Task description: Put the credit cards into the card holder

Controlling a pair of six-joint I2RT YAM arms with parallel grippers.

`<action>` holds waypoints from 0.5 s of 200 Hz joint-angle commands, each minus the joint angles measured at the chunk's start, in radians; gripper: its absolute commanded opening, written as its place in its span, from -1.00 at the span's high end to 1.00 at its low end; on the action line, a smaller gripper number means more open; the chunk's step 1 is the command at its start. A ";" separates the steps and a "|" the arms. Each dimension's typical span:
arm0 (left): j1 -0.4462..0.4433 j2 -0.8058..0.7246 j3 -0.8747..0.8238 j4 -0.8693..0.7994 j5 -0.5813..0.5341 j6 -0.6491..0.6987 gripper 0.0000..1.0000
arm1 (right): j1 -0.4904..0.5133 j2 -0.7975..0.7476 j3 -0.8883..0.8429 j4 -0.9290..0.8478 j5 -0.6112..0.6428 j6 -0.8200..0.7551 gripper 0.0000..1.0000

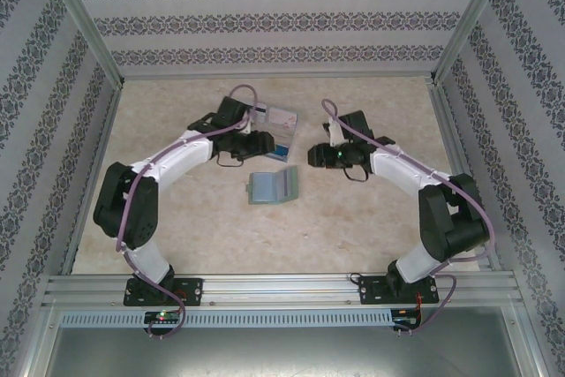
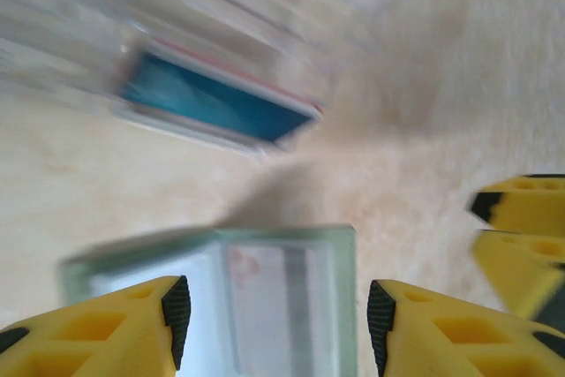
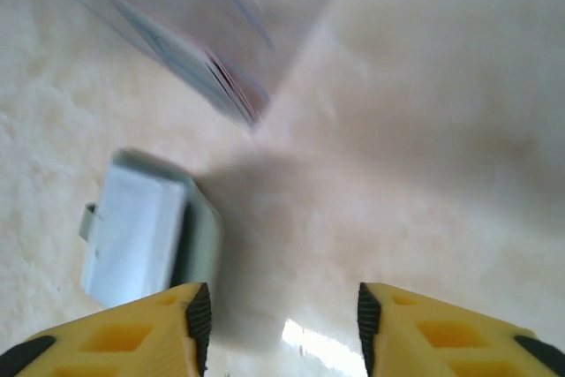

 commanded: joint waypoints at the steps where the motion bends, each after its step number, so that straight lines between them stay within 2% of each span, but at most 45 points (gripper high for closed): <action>1: 0.078 -0.044 -0.050 0.031 -0.025 0.019 -0.15 | 0.008 0.067 0.138 -0.063 0.039 -0.118 -0.08; 51: 0.234 0.005 -0.061 0.109 -0.006 0.018 -0.16 | 0.014 0.253 0.455 -0.154 0.063 -0.235 -0.31; 100: 0.298 0.149 0.044 0.153 0.022 0.065 -0.15 | 0.047 0.403 0.681 -0.243 0.102 -0.333 -0.40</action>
